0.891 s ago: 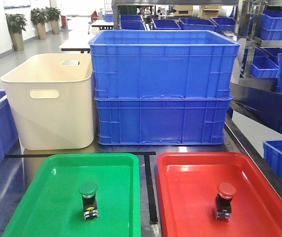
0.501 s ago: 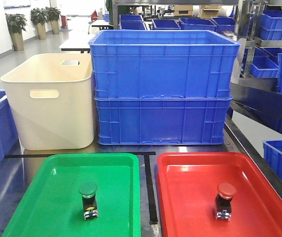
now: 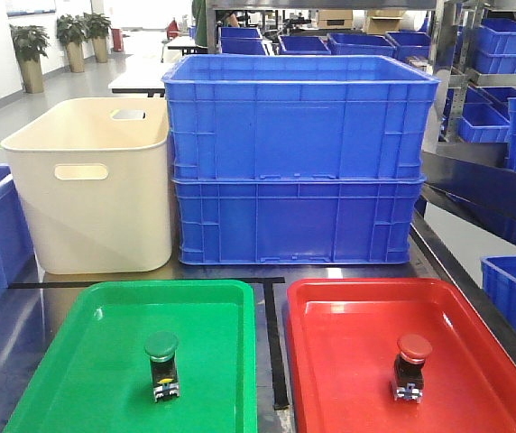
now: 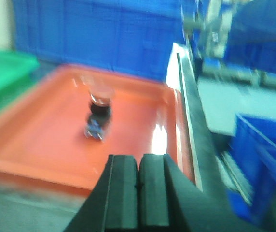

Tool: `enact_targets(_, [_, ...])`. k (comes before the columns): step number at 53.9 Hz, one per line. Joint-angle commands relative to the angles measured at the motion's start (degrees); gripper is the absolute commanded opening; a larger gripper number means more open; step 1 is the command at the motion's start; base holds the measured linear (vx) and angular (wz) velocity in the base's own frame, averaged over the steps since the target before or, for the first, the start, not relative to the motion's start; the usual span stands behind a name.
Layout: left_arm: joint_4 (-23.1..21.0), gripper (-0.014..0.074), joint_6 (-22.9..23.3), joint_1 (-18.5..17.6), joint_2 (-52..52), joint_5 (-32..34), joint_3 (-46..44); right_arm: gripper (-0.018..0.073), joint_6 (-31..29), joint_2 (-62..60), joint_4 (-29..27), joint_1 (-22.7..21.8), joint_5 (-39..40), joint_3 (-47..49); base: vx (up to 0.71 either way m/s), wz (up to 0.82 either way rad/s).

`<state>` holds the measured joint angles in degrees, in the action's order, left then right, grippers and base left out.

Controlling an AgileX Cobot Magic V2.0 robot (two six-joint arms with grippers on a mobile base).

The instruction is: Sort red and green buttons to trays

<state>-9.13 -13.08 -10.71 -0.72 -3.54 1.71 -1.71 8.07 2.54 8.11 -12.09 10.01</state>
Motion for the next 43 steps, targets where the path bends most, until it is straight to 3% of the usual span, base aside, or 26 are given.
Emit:
enact_targets(1, [-0.1,0.0000,0.4,0.1,-0.8,4.6,0.3,-0.0013,-0.4,-2.0,-3.2,-0.2,12.5,-4.9,0.00,0.00])
enact_targets(8, [-0.1,0.0000,0.4,0.1,-0.8,4.6,0.3,-0.0013,-0.4,-6.0,-5.1,-0.2,19.4,-12.4,0.00,0.00])
enact_targets(15, [-0.1,0.0000,0.4,0.1,-0.8,4.6,0.3,-0.0013,-0.8,-9.4,-2.9,-0.2,17.3,-12.1,0.00,0.00])
enact_targets(43, [-0.1,0.0000,0.4,0.1,-0.8,4.6,0.3,-0.0013,-0.7,-9.3,-3.2,-0.2,17.6,-12.1,0.00,0.00])
